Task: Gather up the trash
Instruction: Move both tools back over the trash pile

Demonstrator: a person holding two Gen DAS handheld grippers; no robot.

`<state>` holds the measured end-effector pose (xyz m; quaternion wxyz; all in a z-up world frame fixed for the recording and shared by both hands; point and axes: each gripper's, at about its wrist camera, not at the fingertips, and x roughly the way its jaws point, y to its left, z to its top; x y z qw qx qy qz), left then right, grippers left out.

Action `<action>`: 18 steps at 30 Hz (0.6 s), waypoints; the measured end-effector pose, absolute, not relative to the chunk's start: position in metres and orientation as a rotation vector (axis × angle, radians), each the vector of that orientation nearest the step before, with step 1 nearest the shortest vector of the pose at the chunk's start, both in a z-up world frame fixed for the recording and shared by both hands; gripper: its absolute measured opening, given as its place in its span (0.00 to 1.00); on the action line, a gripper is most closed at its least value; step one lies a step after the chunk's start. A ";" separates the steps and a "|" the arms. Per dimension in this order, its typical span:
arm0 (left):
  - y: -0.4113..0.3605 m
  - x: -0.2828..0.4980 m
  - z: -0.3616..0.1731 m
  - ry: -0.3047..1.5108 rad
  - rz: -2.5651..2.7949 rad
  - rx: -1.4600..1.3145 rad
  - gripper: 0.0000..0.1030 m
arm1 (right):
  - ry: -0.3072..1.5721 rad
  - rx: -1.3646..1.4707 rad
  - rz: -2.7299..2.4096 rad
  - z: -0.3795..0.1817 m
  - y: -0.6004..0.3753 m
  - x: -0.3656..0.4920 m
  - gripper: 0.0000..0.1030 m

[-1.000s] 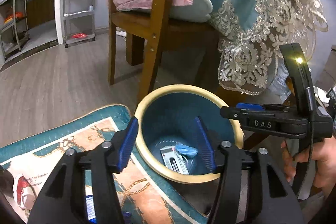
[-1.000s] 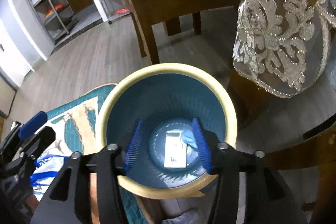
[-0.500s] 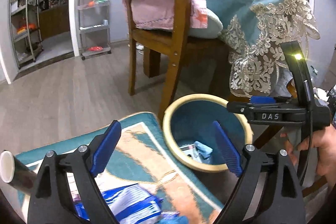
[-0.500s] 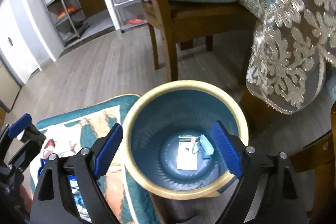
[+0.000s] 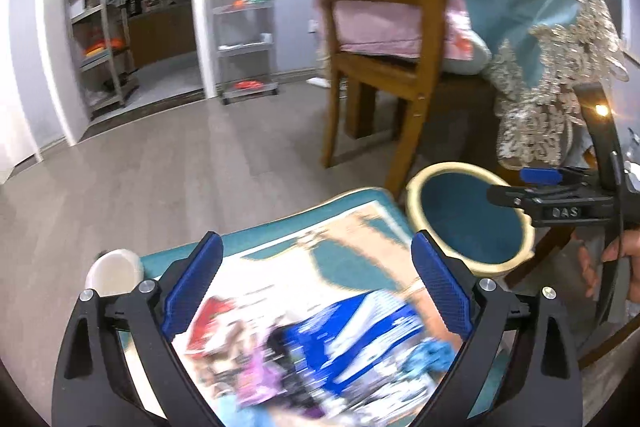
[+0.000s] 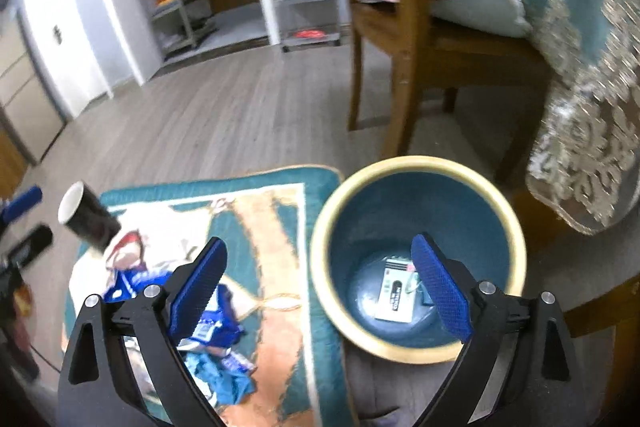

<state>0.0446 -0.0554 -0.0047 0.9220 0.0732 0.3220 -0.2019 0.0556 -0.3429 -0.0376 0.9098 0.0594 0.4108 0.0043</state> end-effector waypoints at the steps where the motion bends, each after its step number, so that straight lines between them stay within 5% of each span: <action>1: -0.046 0.044 -0.005 0.666 -0.400 0.145 0.91 | 0.855 0.114 0.023 -0.040 -0.335 0.057 0.90; 18: 0.036 0.053 -0.040 0.807 -0.205 0.186 0.91 | 1.067 0.197 0.152 -0.105 -0.256 0.073 0.90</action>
